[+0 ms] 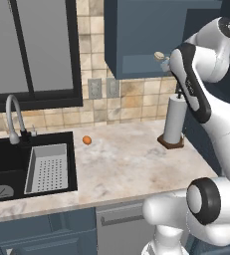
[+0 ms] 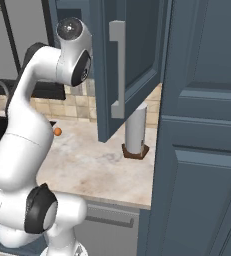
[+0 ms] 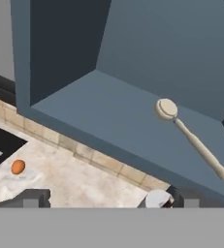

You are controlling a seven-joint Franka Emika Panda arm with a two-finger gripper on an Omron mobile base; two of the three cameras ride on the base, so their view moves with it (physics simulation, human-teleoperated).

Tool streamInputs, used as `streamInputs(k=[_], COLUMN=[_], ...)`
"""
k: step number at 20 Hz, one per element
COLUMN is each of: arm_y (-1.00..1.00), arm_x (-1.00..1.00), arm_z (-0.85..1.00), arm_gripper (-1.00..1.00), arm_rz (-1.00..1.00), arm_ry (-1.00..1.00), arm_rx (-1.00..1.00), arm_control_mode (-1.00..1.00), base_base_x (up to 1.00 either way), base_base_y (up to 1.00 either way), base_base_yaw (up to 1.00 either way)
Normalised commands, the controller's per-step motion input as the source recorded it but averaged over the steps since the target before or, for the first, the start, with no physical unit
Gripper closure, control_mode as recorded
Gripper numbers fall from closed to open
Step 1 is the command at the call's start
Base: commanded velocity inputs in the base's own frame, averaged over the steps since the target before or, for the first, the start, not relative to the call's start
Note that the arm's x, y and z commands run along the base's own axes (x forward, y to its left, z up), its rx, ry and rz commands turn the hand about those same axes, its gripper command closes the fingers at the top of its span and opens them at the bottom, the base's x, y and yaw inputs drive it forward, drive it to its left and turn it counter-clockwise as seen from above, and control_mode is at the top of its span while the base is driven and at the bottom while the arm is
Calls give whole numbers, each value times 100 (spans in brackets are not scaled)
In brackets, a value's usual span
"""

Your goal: Open the cabinet. Pick the dish brush and place it next to the sink. Then close the cabinet.

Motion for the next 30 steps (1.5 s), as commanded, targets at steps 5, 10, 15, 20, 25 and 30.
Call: streamInputs(k=[5, 10, 15, 20, 25, 30], arm_y=[-8, -10, -9, -19, -30, -19], arm_x=[56, 54, 45, 42, 47, 43], arm_z=[-5, -6, 0, -2, -33, -8], arm_gripper=[-100, -100, -100, -100, -100, -100], arm_rz=[0, 0, 0, 0, 0, 0], arm_ry=[4, 5, 2, 4, 12, 8], arm_rx=[-3, -3, -2, -2, -2, -3], arm_control_mode=[-100, -100, -100, -100, -100, -100], base_base_x=[0, 0, 0, 0, 0, 0], base_base_y=[0, 0, 0, 0, 0, 0], base_base_yaw=[0, 0, 0, 0, 0, 0])
